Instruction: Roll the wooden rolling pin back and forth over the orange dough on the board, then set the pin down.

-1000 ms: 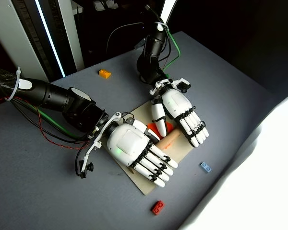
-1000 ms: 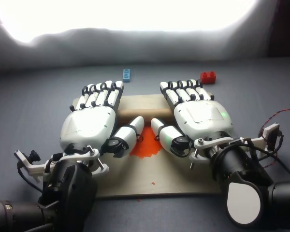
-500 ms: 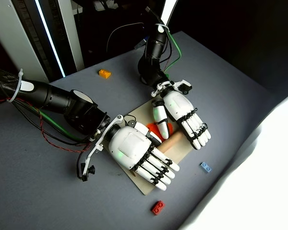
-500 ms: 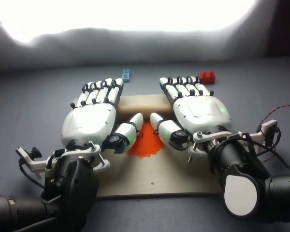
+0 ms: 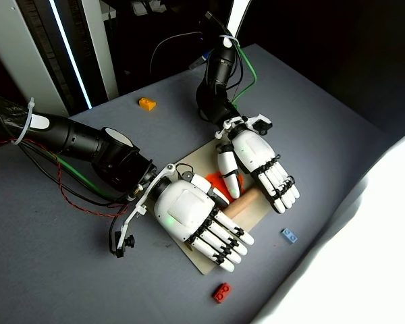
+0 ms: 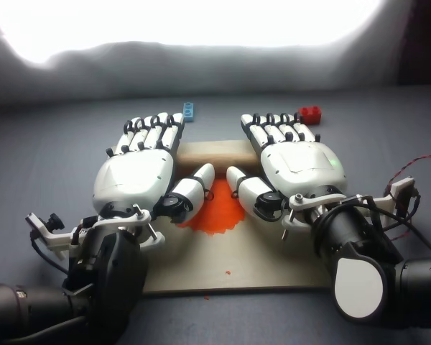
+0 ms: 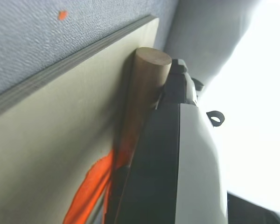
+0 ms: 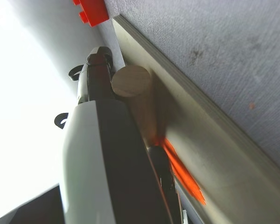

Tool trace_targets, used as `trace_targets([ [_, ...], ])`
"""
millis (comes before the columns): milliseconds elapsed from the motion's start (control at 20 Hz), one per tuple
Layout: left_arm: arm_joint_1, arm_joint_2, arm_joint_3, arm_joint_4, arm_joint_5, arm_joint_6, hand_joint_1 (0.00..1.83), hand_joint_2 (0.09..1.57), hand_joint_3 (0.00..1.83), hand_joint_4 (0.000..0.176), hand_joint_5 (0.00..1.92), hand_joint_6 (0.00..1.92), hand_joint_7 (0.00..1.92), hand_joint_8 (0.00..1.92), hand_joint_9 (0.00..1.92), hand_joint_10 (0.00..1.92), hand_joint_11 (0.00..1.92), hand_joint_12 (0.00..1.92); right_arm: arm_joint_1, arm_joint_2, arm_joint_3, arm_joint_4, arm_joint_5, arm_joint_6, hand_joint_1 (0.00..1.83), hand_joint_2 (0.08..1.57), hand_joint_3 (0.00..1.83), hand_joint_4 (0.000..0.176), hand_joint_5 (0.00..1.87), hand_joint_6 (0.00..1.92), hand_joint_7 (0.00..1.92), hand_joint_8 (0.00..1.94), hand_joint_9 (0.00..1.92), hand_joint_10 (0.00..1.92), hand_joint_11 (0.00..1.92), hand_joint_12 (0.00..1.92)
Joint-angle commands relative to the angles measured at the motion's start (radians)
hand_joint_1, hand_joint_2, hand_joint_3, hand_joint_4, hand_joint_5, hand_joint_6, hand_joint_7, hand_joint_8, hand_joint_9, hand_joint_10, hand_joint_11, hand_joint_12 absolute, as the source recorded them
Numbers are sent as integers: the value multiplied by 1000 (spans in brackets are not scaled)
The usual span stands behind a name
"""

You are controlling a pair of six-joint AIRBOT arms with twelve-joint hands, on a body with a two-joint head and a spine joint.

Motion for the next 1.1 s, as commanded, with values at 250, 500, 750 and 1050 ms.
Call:
trace_targets([
  [250,-14,-4,17,31,-64,-5,0,1480,5,0,35,7,2,1,1,0,0,0,8,0,4,-56,-79,4,0,1475,1,0,19,5,39,4,32,5,0,22],
  [500,-15,-3,18,28,-63,-7,0,1481,5,0,33,4,1,0,0,0,0,0,5,1,1,-56,-85,0,0,1477,1,0,0,0,20,0,19,1,0,0],
  [750,-14,-3,14,28,-61,-7,0,1477,2,0,7,0,0,0,0,0,0,0,-1,4,-8,-57,-91,-7,0,1471,0,0,0,0,16,3,17,2,0,0],
  [1050,-11,-1,5,27,-56,-7,0,1481,3,0,22,7,0,0,0,0,0,0,-10,10,-22,-57,-100,-11,0,1469,0,0,0,0,0,0,0,0,0,0],
])
